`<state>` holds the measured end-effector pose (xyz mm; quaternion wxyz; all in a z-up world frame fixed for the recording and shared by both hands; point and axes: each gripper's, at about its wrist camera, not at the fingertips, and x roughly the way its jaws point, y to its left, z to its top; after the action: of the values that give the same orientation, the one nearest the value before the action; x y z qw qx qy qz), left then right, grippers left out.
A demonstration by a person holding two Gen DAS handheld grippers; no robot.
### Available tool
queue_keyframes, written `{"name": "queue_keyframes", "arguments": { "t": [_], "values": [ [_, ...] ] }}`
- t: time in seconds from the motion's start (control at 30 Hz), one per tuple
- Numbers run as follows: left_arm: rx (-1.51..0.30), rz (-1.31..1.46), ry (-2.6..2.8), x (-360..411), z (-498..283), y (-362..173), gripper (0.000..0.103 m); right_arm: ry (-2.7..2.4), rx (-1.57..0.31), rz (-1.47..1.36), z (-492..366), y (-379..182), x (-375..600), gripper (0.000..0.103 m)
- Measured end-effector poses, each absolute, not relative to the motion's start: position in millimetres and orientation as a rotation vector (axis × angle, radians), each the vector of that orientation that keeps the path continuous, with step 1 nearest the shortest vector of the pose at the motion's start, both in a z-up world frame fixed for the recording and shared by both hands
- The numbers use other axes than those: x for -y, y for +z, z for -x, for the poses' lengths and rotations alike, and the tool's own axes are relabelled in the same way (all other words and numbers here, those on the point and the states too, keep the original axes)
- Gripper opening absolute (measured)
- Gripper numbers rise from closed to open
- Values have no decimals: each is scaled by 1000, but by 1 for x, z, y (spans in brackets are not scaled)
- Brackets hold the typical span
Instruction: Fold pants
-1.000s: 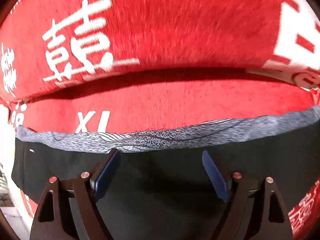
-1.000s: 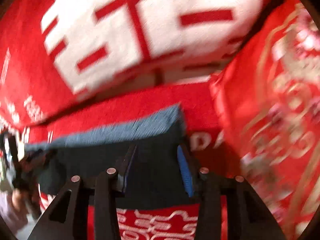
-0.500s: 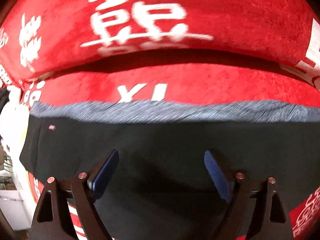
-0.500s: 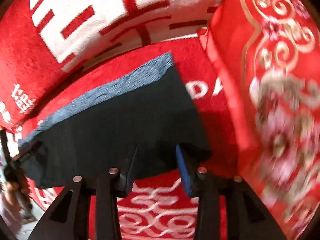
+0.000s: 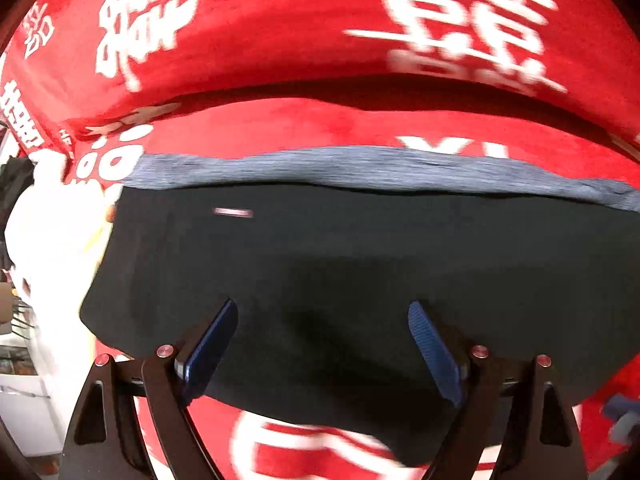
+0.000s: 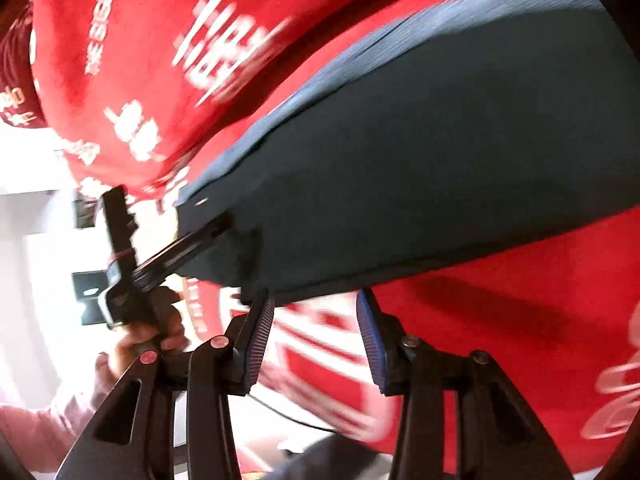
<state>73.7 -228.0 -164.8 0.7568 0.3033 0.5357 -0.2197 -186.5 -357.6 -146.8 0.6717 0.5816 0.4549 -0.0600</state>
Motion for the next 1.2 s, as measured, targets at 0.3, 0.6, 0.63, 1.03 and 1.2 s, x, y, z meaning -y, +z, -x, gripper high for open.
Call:
{"name": "queue_keyframes", "arguments": {
  "t": [0.3, 0.6, 0.63, 1.03, 1.2],
  "values": [
    [-1133, -627, -433, 152, -150, -186, 99, -116, -1014, -1389, 133, -188, 303, 47],
    [-1123, -595, -491, 136, -161, -185, 102, -153, -939, -1436, 126, -183, 324, 9],
    [-1127, -589, -495, 132, -162, -185, 102, -149, -918, -1415, 120, -171, 323, 9],
    [-1123, -639, -526, 135, -145, -168, 102, -236, -1186, -1290, 155, -174, 301, 10],
    [-1076, -593, -668, 193, -119, -149, 102, -317, -1155, -1040, 159, -125, 341, 60]
  ]
}}
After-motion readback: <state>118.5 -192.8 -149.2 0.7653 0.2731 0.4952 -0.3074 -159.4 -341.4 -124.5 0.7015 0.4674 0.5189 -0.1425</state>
